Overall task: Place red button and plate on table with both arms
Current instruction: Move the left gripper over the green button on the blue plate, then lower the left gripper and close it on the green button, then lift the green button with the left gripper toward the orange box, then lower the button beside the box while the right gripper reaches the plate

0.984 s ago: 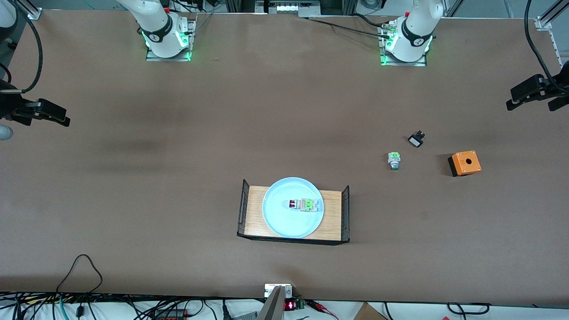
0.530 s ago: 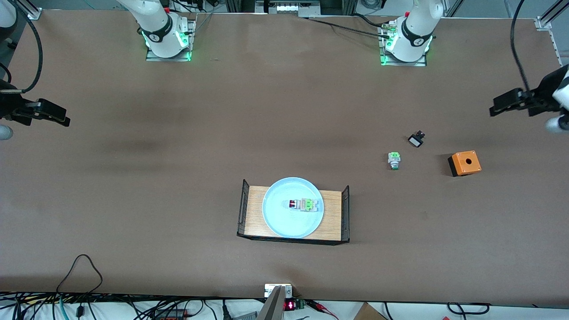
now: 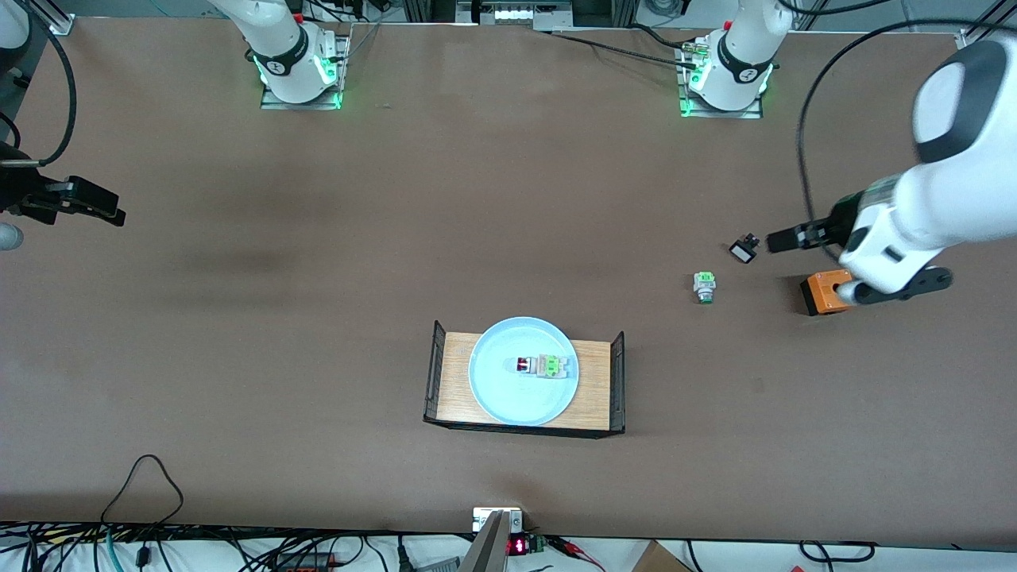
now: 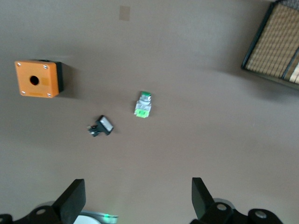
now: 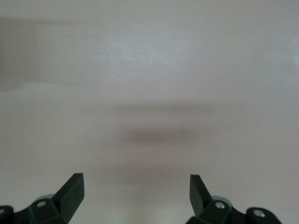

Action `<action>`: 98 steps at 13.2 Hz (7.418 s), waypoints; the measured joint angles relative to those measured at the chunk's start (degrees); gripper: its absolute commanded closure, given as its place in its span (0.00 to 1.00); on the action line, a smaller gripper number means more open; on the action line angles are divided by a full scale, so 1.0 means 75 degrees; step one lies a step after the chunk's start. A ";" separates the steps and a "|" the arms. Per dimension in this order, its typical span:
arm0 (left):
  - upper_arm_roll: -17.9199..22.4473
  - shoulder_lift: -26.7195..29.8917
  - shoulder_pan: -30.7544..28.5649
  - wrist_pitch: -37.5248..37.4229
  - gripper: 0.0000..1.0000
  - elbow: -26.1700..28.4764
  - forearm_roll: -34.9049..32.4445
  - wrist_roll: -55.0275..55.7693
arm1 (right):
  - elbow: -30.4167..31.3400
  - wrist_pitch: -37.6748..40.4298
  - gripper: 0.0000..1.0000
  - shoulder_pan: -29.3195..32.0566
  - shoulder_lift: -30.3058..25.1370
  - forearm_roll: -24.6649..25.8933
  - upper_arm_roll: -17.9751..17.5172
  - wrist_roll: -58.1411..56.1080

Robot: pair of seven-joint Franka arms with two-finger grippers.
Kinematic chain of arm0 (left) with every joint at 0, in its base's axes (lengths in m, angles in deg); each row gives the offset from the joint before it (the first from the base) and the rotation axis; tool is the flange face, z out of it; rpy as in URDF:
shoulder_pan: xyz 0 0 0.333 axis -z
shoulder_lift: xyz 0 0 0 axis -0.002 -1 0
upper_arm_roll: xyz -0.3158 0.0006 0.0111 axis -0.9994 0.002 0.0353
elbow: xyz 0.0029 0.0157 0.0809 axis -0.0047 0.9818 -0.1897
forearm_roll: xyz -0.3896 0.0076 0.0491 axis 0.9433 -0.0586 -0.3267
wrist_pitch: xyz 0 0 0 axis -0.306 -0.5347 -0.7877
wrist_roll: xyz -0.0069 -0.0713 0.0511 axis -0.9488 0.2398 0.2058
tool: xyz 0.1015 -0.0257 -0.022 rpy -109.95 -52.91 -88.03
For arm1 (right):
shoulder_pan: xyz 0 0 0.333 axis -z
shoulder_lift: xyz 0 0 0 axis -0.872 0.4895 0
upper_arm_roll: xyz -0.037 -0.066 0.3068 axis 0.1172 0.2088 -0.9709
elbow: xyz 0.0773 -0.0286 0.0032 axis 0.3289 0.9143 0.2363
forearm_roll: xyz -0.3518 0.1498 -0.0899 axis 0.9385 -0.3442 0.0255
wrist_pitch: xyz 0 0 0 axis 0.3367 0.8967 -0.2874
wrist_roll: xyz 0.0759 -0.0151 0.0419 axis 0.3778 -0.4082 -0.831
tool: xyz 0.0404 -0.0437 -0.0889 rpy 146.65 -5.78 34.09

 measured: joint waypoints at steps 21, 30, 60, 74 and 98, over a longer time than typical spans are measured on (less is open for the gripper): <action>0.1210 -0.3511 0.3555 0.4195 0.00 -0.3093 0.0181 1.0315 | -0.0003 -0.0002 0.00 -0.0001 -0.0001 0.0000 -0.0001 0.0000; 0.2068 -0.4509 0.4465 0.5093 0.00 -0.3578 0.0181 1.0405 | -0.0005 -0.0003 0.00 0.0001 -0.0001 0.0000 0.0004 0.0000; 0.2722 -0.4122 0.4542 0.3959 0.97 -0.4198 0.0181 1.0318 | -0.0006 -0.0002 0.00 0.0005 -0.0001 0.0000 0.0036 0.0000; 0.2818 -0.2951 0.3080 0.2321 0.99 -0.3099 0.0181 0.3796 | -0.0001 -0.0012 0.00 -0.0061 0.0012 -0.0002 0.0007 0.0000; 0.2789 -0.3190 0.1006 0.5542 0.98 0.1296 0.1341 -0.3763 | 0.0020 0.0036 0.00 -0.3296 0.0393 -0.0973 -0.0111 0.5948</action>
